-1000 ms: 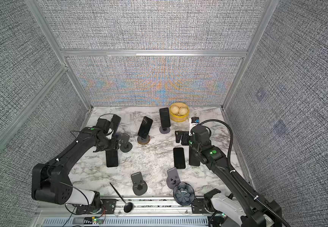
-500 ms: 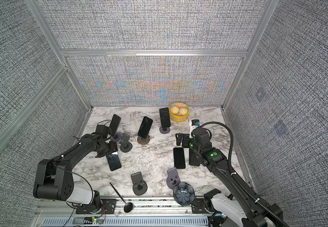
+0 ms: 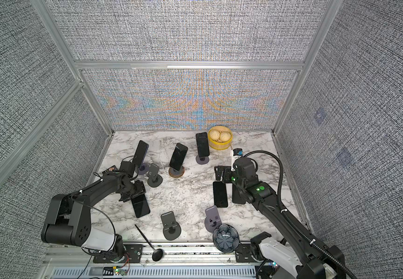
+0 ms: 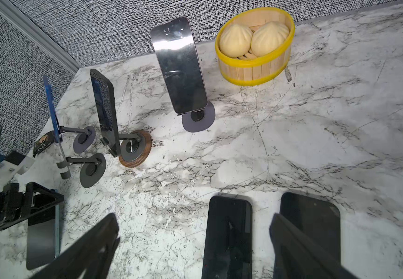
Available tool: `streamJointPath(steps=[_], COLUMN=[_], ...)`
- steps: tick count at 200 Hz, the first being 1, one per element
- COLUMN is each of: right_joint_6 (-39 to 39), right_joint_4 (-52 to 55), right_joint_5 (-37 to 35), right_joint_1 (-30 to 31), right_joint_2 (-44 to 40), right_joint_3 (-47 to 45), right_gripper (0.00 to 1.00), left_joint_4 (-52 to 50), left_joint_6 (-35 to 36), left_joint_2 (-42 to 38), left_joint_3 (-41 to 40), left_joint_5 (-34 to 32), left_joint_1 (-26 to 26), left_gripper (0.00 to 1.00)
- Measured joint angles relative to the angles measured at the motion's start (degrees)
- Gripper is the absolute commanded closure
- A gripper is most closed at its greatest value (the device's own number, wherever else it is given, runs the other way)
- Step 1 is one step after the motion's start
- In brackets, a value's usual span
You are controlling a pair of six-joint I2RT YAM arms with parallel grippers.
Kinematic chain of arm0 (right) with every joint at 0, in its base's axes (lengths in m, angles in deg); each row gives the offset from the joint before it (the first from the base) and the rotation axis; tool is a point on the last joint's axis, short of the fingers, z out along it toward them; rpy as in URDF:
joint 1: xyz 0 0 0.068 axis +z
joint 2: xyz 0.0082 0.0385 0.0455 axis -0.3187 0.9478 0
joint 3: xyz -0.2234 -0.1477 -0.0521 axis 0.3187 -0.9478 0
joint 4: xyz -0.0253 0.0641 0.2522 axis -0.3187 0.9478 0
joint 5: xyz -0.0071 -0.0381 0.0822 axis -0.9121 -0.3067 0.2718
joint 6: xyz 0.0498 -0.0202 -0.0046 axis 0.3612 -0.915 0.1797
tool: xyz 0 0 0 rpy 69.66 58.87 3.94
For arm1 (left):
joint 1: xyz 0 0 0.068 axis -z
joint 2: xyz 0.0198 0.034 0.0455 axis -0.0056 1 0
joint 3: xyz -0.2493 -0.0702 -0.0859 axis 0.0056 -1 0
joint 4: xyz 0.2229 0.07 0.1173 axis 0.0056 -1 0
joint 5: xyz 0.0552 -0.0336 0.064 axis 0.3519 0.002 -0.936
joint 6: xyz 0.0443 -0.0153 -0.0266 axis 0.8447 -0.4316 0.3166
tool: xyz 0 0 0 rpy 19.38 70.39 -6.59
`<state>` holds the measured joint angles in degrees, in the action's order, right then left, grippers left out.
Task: Remove the phone from the phone stand
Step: Place the phone at the bottom-left of the table.
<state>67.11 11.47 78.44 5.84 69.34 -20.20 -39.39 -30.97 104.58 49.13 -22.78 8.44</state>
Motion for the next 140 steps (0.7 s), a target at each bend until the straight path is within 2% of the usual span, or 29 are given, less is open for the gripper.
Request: streamJointPath(steps=[55, 140], right_joint_6=[0.2, 1.4], right_joint_4=[-1.6, -3.3], right_joint_5=[1.2, 2.3], right_joint_1=[0.0, 0.0], right_joint_2=[0.5, 0.9], right_joint_3=[-0.8, -2.1], right_gripper=[0.01, 0.01], left_joint_4=[1.1, 1.2], left_joint_6=[-1.9, -2.5], left_joint_2=[1.4, 1.2], left_joint_3=[-1.0, -1.1], left_joint_5=[0.5, 0.1], left_joint_1=[0.0, 0.1], left_gripper=[0.49, 0.36])
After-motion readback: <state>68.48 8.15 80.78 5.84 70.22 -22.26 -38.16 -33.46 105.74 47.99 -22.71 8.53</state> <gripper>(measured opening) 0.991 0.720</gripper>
